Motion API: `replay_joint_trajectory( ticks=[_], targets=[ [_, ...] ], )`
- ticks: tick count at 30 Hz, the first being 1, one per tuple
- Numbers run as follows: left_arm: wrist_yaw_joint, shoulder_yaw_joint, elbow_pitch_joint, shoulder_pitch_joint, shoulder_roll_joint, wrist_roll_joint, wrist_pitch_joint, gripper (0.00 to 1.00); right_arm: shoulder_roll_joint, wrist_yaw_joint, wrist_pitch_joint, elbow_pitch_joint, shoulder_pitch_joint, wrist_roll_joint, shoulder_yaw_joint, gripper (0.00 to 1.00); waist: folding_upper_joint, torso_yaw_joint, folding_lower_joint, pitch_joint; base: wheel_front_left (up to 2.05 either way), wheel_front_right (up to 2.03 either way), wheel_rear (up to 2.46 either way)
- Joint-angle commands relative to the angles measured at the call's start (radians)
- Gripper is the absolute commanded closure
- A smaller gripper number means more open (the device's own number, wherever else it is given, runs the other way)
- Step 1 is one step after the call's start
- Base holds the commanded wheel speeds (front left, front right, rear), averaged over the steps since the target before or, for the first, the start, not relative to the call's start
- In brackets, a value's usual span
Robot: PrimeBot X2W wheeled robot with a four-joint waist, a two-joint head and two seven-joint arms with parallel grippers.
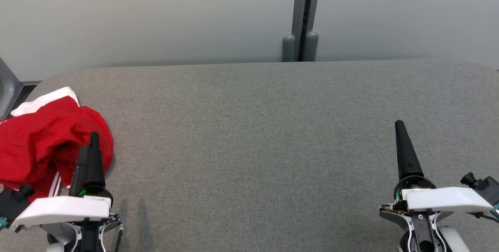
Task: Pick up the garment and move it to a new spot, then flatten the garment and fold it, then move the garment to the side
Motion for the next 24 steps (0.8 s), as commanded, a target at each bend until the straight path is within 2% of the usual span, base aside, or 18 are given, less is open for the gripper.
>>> replay_joint_trajectory(
  ticks=[1, 16, 24],
  targets=[
    [0.008, -0.012, -0.016, -0.01, 0.009, 0.05, -0.016, 0.0, -0.004, 0.005, -0.008, -0.006, -0.029, -0.043, -0.003, 0.0, -0.0001, 0.0, 0.0, 0.001, 0.0, 0.0, 0.0],
    [0.049, -0.065, -0.023, -0.006, 0.01, 0.301, -0.085, 0.0, -0.017, 0.006, -0.012, -0.006, -0.043, -0.312, -0.007, 0.0, -0.0001, 0.002, 0.0, 0.01, 0.0, 0.0, 0.0],
    [0.067, -0.099, -0.024, -0.003, 0.01, 0.406, -0.121, 0.0, -0.035, 0.006, -0.016, -0.016, -0.047, -0.548, 0.004, 0.0, -0.0001, 0.005, 0.0, 0.011, 0.0, 0.0, 0.0]
  ],
)
